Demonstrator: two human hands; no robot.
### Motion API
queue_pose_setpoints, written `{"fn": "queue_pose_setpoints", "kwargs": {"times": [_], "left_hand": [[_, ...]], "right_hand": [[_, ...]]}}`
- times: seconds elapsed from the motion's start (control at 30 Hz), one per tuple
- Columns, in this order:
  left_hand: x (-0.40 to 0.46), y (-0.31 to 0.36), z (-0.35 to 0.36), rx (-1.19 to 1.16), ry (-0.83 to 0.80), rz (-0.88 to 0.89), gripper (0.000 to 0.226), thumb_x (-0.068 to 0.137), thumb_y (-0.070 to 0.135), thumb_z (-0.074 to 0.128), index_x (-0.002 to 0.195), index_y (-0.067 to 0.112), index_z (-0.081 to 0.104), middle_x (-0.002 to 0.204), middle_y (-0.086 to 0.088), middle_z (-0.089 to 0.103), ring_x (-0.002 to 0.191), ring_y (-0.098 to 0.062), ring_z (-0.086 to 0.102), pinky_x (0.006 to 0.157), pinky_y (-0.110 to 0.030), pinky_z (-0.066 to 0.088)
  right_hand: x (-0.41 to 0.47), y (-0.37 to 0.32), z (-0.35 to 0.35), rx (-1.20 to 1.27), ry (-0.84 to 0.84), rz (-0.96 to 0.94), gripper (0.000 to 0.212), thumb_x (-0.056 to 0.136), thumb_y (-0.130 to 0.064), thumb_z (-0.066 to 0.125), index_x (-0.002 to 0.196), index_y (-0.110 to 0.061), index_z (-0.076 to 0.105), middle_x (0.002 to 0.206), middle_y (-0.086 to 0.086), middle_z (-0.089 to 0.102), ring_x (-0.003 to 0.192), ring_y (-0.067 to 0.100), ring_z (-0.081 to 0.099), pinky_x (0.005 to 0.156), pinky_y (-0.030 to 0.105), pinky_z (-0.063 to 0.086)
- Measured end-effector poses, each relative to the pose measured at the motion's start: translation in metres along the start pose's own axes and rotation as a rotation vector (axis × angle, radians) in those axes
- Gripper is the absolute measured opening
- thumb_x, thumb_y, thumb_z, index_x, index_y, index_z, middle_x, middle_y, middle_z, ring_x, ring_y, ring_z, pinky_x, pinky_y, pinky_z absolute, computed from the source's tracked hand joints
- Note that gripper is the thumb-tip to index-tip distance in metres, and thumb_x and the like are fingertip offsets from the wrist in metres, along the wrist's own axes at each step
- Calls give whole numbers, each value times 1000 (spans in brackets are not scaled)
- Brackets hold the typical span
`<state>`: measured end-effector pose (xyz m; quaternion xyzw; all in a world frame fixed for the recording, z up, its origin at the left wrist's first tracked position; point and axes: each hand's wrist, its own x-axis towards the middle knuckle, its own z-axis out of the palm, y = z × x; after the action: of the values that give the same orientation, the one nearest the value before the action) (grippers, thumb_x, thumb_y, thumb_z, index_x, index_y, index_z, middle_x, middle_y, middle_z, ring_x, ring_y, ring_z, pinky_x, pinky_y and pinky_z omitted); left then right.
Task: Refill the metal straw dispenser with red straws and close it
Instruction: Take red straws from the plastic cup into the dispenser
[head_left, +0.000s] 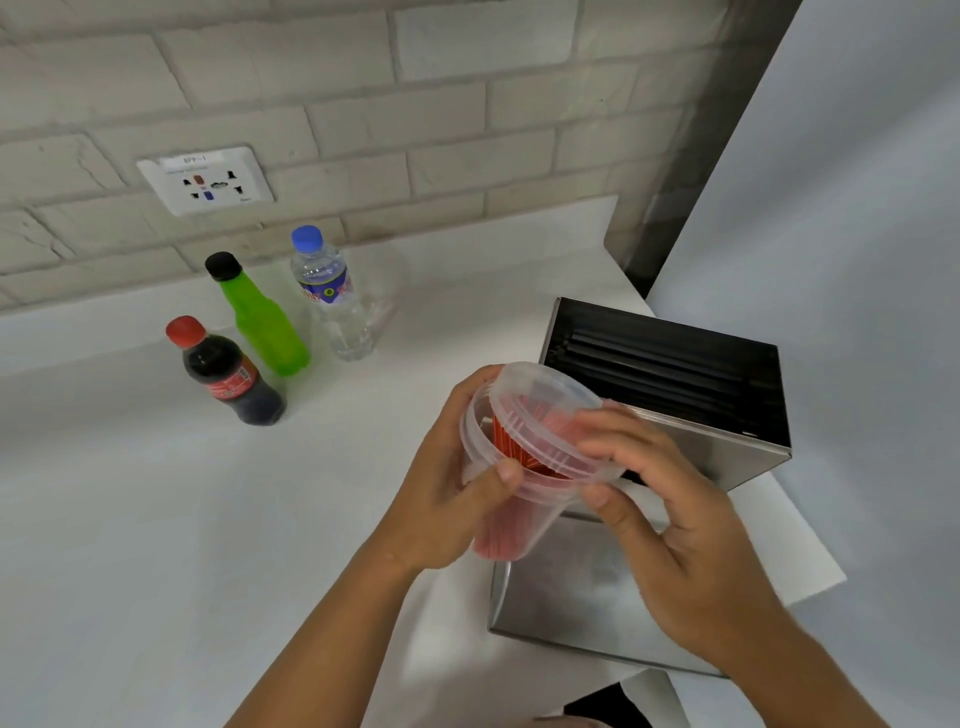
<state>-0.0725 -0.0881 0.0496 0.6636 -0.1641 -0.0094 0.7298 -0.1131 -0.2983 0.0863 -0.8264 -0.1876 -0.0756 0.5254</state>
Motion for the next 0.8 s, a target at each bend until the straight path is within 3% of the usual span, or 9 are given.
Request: {"fn": "queue_pose_setpoints", "kwargs": {"times": [0.13,0.4,0.57,0.67,0.8], "left_hand": [[3,-2,8,16,22,-16,61,98,60,59,148,27,47,135,6,64,124,-17,63,101,-26,49],[8,1,20,35,-2,-48,52,100,60,55,144,34,53,129,4,67,119,-18,66,98,-24,51],[8,9,28,87,-17,-89,40,101,63,46,139,54,52,130,19,67,121,-6,66,97,-17,50],[7,12,30,89,-32,-135,40,98,72,35,134,63,52,131,23,66,125,-4,64,97,-16,50],[6,13,27,78,-87,-195,41,93,78,28,132,76,42,132,39,59,125,13,58,94,-6,47]], "right_hand": [[-1,9,0,27,-40,15,33,101,-27,58,130,-14,66,141,-3,62,138,25,55,109,43,51],[-1,22,-1,159,3,36,34,100,-28,59,133,-19,62,137,-8,64,134,22,58,106,30,50],[0,26,-3,101,-28,56,53,96,-44,65,140,-15,59,142,-1,61,137,23,55,108,26,47],[2,28,-1,141,-20,80,50,95,-38,65,139,-17,58,138,1,62,134,23,57,106,27,49],[5,28,-1,214,-11,106,44,95,-35,65,137,-26,58,135,0,64,131,22,59,102,21,49]]}}
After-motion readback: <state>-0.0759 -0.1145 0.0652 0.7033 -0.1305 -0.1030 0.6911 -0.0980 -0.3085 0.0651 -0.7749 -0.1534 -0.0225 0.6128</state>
